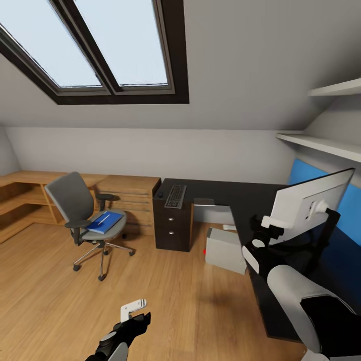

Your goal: In the bedroom, organize the workspace by keeping the computer under the desk, ensuring the monitor is on the desk, placing the keyboard on the desk next to the monitor, placing the mouse on the desk next to the keyboard, moving the folder from the swivel chair onto the desk next to the mouse, stacking the notebook on top of the folder with the pen on top of the notebook, and positioning the swivel chair next to the desk.

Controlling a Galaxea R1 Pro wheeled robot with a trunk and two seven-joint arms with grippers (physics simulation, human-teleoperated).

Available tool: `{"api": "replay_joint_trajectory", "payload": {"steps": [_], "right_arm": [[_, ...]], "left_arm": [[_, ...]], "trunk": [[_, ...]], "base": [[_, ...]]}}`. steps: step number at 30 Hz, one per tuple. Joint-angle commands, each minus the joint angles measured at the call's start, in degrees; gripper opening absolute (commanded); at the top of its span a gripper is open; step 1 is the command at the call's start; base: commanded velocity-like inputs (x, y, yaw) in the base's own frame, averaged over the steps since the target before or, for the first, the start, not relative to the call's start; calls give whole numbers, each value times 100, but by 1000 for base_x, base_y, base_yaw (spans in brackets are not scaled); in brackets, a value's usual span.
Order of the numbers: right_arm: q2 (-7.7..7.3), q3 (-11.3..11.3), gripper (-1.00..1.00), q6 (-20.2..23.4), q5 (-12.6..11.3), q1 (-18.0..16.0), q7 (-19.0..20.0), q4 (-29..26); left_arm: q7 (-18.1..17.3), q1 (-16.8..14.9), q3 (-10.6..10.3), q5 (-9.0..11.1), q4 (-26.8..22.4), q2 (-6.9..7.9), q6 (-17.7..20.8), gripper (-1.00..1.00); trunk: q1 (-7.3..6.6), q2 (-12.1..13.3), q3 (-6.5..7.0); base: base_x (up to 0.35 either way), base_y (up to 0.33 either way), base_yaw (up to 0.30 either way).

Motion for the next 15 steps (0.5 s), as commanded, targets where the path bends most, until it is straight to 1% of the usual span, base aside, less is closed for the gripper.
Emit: {"api": "replay_joint_trajectory", "payload": {"steps": [1,5,15], "right_arm": [[-4,49,100,-30,-61,-7,-20,4],[-7,48,100,-20,-53,-7,-22,-3],[8,57,100,-21,-45,-5,-69,4]], "left_arm": [[46,-7,-23,36,-11,8,8,100],[46,-7,-23,35,-9,8,8,100],[46,-5,-23,35,-11,13,8,100]], "trunk": [[3,-8,-10],[3,-8,-10],[3,-8,-10]], "base": [[71,228,0],[15,43,0],[1,3,0]]}}
